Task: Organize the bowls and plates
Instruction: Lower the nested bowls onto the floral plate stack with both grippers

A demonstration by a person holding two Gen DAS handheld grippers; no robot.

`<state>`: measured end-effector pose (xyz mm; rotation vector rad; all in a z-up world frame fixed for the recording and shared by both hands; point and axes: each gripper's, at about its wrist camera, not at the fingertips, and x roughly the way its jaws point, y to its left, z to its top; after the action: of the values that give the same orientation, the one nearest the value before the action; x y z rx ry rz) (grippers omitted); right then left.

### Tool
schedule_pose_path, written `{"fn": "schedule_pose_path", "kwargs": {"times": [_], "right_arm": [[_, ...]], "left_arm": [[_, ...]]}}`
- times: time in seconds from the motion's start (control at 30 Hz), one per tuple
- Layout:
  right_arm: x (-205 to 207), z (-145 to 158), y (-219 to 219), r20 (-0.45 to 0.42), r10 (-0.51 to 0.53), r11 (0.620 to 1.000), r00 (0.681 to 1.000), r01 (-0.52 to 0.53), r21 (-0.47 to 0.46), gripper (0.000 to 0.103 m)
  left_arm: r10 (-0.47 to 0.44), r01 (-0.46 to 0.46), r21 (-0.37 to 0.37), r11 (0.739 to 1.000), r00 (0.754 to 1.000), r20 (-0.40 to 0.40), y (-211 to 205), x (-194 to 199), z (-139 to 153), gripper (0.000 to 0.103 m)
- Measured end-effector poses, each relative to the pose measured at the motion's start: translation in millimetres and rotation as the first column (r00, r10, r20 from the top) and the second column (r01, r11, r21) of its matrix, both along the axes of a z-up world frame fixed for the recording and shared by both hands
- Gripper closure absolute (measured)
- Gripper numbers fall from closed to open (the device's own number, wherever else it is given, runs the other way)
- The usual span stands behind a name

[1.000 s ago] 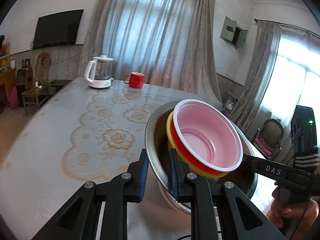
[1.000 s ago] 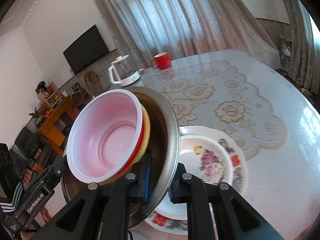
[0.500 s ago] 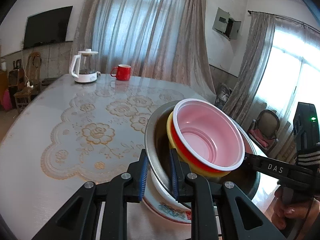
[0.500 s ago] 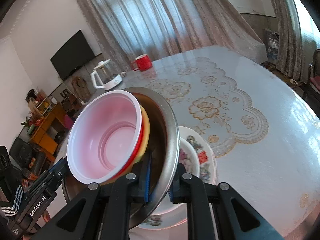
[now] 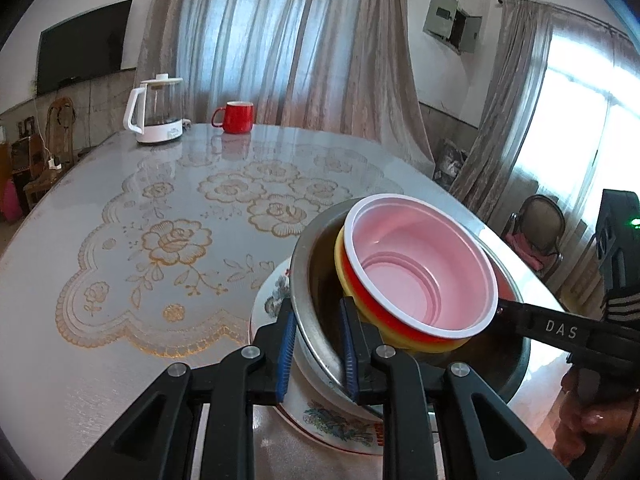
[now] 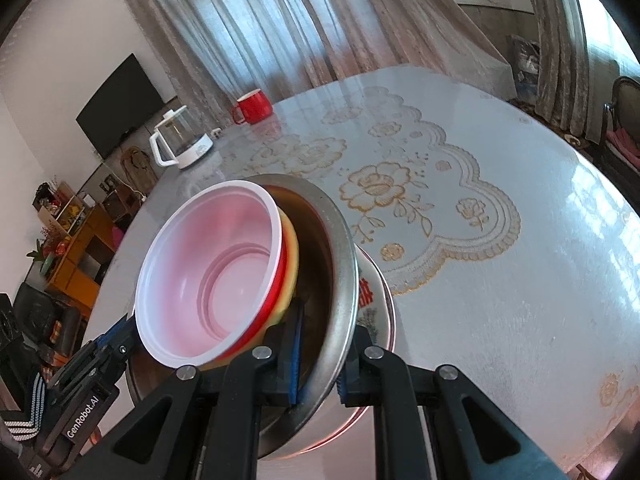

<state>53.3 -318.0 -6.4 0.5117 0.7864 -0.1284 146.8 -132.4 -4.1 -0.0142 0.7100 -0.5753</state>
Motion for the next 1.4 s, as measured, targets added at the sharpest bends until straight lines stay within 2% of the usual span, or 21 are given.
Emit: {"fn": "schedule_pose_path", "kwargs": {"times": [0.23,0.5,0.67,0.77,0.83,0.9,1.3,1.4], "right_arm": [[3.4,-4.1,-2.4,-0.023,-0.004,1.000,1.000,0.004,-0.004,0.090],[11.2,-16.2,-4.7,-0.055,-0.006,0.999,0.998,0.008,0.049,0.089],[13.7,-15.6,-2.8,-0.053,-0.004,1.000,0.999,0.006,0.027,0.089],[12.7,-16.1,-5.0,-0.048,-0.013,0.999,0.999,0.016,0.051,0.087],[11.9,-15.7,-5.6,-0.050,-0.019,0.998,0.999,0.022,0.057,0.080],[11.6,-15.3,-5.2,-0.054,-0.016,0.998,0.998,0.019,0.062,0.077],[-0.3,-10.7,-4.5,-0.047,0.007,0.997,0.999,-0.004,0.072,0.078],[0.9,-11.3,-2.6,-0.039,0.023,0.999,0.999,-0.022,0.044,0.087]], "left_arm": [[-0.002,0.003,0.022,1.000,1.000,-0.018,-4.9,4.7,-9.7,0.081],[0.006,-0.005,0.041,0.999,0.999,-0.037,-4.9,10.4,-14.9,0.081],[0.010,-0.007,0.045,0.999,0.999,-0.049,-4.4,13.1,-20.8,0.081],[0.011,-0.010,0.034,0.999,0.999,-0.053,-3.0,13.4,-19.9,0.080],[0.012,-0.010,0.029,1.000,0.999,-0.047,-1.8,12.5,-18.1,0.079],[0.014,-0.013,0.035,0.999,0.999,-0.042,-1.8,11.2,-17.0,0.079],[0.018,-0.017,0.065,0.998,1.000,-0.017,-2.2,8.0,-15.2,0.078],[0.028,-0.028,0.073,0.997,1.000,-0.007,-0.6,9.0,-14.7,0.079]]}}
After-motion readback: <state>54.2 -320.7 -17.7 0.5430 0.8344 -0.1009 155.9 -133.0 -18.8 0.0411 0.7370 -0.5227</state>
